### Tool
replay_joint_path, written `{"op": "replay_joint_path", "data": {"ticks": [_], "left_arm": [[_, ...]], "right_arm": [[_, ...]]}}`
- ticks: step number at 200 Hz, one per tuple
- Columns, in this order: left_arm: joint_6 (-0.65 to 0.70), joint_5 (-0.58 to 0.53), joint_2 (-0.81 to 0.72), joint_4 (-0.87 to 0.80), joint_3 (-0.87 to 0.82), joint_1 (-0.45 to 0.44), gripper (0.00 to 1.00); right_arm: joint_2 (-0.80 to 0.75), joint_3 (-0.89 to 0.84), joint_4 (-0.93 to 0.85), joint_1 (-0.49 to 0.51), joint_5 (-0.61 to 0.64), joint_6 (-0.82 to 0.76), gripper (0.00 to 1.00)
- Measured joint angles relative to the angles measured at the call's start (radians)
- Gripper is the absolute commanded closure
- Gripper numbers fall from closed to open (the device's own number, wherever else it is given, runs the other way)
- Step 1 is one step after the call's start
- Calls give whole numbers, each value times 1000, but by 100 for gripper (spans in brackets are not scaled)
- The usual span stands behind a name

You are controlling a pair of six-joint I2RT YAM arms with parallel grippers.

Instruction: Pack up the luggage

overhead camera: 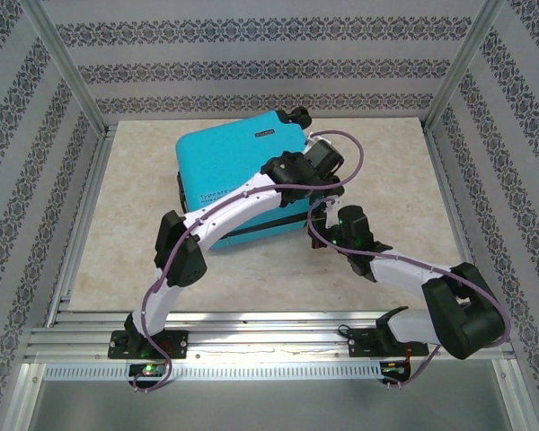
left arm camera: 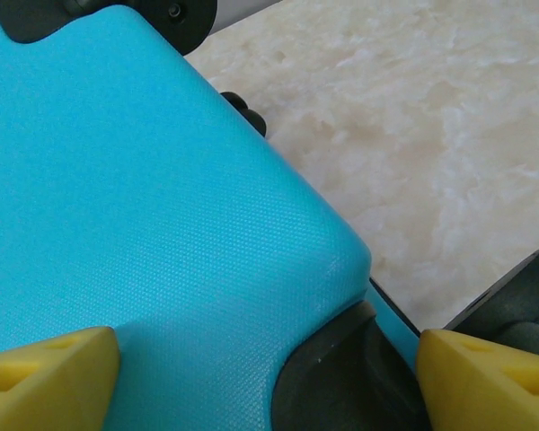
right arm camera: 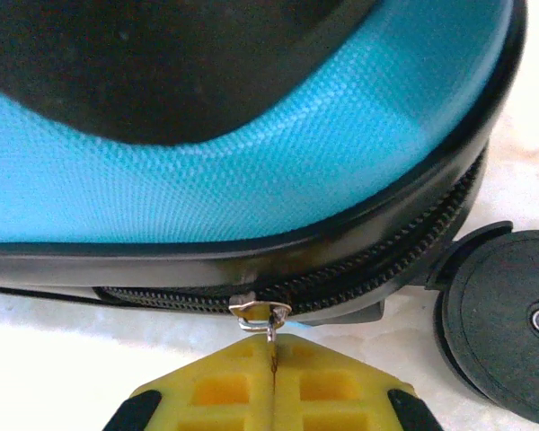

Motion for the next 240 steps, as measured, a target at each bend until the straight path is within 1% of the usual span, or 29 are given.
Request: {"op": "replay_joint_path", "data": {"ticks": [33, 65, 93, 115, 139, 165, 240], "left_arm": [[9, 29, -92, 70, -146, 6, 16], [32, 61, -176, 117, -270, 11, 17], [52, 96, -267, 172, -399, 13, 17], [58, 121, -315, 209, -465, 22, 17], [57, 143, -345, 235, -504, 34, 17], [57, 153, -351, 249, -517, 38, 18], [58, 183, -391, 306, -583, 52, 19]], "right_arm": [[0, -5, 5, 16, -60, -23, 100], [-9, -14, 11, 66, -68, -41, 100], [-41, -34, 0, 115, -42, -48, 100], [-68, -42, -23, 125, 33, -48, 100], [-78, -45, -31, 125, 86, -48, 100], [-76, -45, -28, 122, 94, -56, 100], [-61, -47, -2, 94, 20, -101, 100]]}}
